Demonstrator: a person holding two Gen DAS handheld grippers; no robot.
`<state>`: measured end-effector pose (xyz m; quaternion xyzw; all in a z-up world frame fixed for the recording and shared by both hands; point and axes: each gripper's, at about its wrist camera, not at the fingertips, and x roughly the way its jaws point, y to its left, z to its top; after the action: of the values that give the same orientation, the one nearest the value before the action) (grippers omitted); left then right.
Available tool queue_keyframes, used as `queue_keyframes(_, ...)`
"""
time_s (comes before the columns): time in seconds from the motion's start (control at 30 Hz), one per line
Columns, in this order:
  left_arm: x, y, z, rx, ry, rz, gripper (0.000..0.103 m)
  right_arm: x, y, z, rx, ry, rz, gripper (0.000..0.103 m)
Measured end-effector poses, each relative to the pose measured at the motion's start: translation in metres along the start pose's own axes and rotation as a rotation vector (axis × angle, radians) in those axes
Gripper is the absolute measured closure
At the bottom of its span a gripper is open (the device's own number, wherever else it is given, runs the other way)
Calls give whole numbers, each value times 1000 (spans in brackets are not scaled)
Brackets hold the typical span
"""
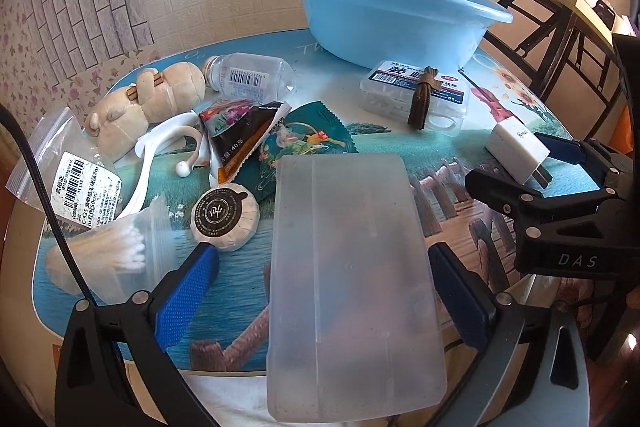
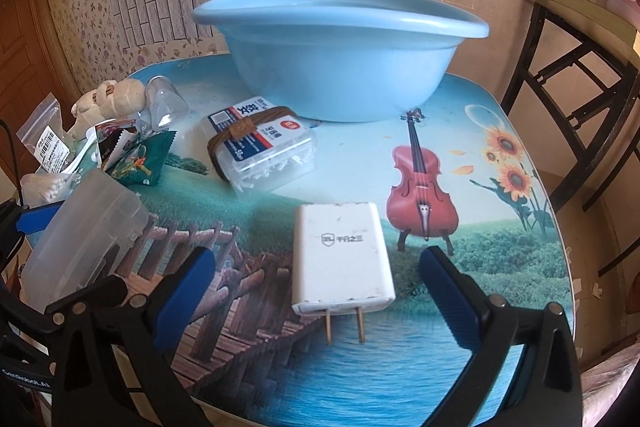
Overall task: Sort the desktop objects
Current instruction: 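Grasp the clear plastic lid with the left gripper while the right gripper holds the charger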
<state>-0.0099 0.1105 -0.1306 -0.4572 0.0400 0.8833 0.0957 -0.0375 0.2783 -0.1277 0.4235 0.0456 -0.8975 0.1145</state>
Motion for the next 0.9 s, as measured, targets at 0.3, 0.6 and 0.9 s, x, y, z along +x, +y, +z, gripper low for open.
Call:
queue_keyframes(0.3,3,-1,3,1,-4,-2,0,9,-11,8,-89,-5,84,0)
queue_keyframes(0.6,5,1,7,2,-2,-4,0,9,-7,8,-49,-7,40,0)
queue_keyframes(0.9,4,2,6,7,-21,-6,0,11,-9,10,-53,-6,45,0)
